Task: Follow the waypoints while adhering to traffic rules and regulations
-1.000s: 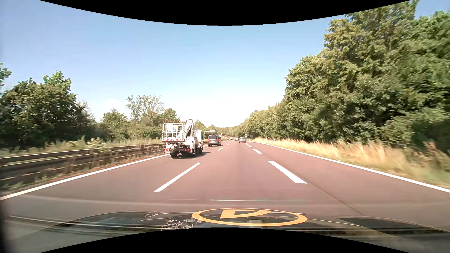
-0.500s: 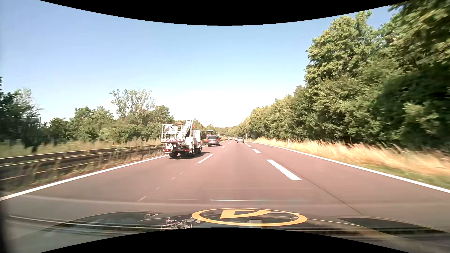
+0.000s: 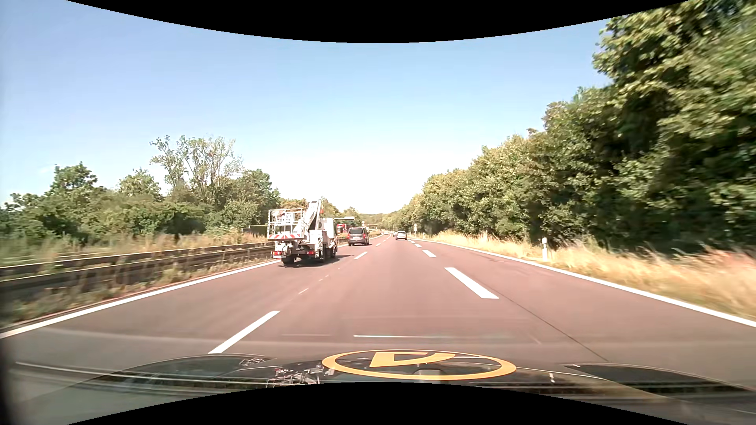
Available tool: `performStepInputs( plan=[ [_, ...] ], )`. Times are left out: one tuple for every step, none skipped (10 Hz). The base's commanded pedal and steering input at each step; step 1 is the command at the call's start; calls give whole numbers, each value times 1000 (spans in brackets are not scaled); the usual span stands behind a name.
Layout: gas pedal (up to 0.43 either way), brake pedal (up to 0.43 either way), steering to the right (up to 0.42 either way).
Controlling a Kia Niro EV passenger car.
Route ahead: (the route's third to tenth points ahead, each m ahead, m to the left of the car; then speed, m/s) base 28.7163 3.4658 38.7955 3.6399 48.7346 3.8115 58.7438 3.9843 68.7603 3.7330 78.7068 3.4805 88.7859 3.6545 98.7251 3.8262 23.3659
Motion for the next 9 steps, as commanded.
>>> performStepInputs(
  plan=[
    [220,0,-2],
    [220,0,-3],
    [209,0,-3],
    [209,0,-3],
    [209,0,-3],
    [209,0,-4],
    [209,0,-4],
    [209,0,-4],
    [209,0,-3]
  ],
)
